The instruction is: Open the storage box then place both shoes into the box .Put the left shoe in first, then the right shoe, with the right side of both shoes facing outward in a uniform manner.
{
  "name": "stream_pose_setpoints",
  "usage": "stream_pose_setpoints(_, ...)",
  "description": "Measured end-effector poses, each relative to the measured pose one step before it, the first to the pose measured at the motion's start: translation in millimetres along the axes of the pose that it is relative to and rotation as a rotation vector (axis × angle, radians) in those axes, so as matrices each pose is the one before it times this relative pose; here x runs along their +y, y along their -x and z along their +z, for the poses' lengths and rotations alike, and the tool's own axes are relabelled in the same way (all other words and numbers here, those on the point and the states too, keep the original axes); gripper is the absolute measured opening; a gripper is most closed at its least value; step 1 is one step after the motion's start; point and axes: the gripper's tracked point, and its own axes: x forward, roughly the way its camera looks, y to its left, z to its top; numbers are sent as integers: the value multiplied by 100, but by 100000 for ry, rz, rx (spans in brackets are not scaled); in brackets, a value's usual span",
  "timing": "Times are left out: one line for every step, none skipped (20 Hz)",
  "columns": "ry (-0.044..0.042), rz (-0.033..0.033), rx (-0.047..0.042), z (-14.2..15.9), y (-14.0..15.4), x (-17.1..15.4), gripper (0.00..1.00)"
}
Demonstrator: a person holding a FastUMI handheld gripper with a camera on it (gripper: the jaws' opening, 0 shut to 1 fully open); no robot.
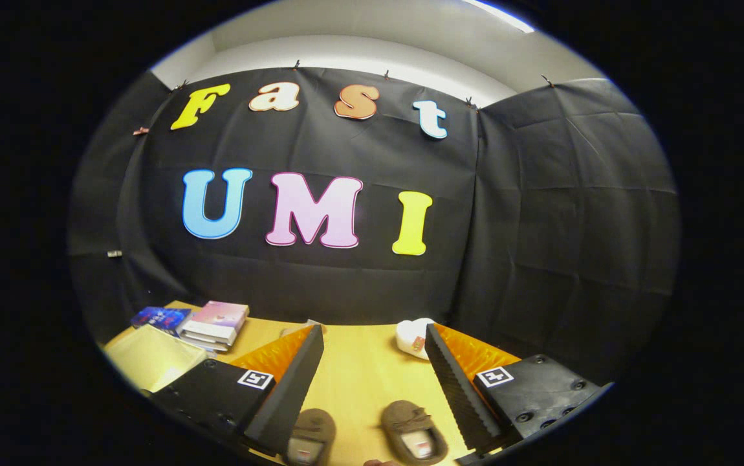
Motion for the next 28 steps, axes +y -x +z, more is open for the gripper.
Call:
stream_pose_setpoints(2941, 297, -378, -400, -293, -1206, 98)
stream_pose_setpoints(1544, 18, -159, -450, -251, -1273, 98)
stream_pose_setpoints(778, 682, 362, -637, -370, -1007, 97)
stream_pose_setpoints(458, 988, 1773, -1114, -286, -878, 97)
stream_pose_setpoints(169, 846, 2003, -1389, -329, -786, 97)
stream_pose_setpoints(-107, 586, 1985, -1213, -124, -750, 97)
stream_pose_setpoints(5, 1154, 2296, -1271, -68, -522, 97)
stream_pose_setpoints(377, 1591, 2254, -1311, -83, -304, 97)
stream_pose_setpoints(467, 1999, 2759, -1364, -226, -136, 97)
stream_pose_setpoints(609, 2781, 3442, -1521, -169, -97, 97)
stream_pose_setpoints(507, 2236, 3368, -1554, 7, -163, 97)
stream_pose_setpoints(650, 1616, 2776, -1215, -92, -267, 98)
stream_pose_setpoints(1449, 1883, 2846, -1381, -229, -269, 97)
stream_pose_setpoints(1400, 2148, 2520, -1163, -169, -13, 97)
stream_pose_setpoints(1808, 2261, 2873, -1452, -368, 311, 97)
stream_pose_setpoints(1675, 2042, 3362, -1446, -460, 69, 97)
stream_pose_setpoints(1392, 1741, 3193, -1592, -494, 52, 97)
stream_pose_setpoints(790, 1211, 3165, -1188, -365, -8, 97)
stream_pose_setpoints(-176, 1352, 3020, -1024, -596, 177, 98)
stream_pose_setpoints(-108, 1046, 2820, -1051, -511, 257, 98)
stream_pose_setpoints(146, 1149, 2739, -835, -1005, 117, 98)
stream_pose_setpoints(783, 1027, 2403, -519, -816, 136, 98)
stream_pose_setpoints(657, 1120, 2079, -393, -526, 530, 98)
stream_pose_setpoints(-137, 1047, 1027, -198, -331, 223, 98)
stream_pose_setpoints(191, 739, 1512, -435, 142, 171, 98)
stream_pose_setpoints(400, 1366, 1091, -306, 20, 184, 97)
stream_pose_setpoints(653, 1292, 403, -192, 151, 116, 96)
stream_pose_setpoints(1116, 824, 55, -256, 40, -13, 96)
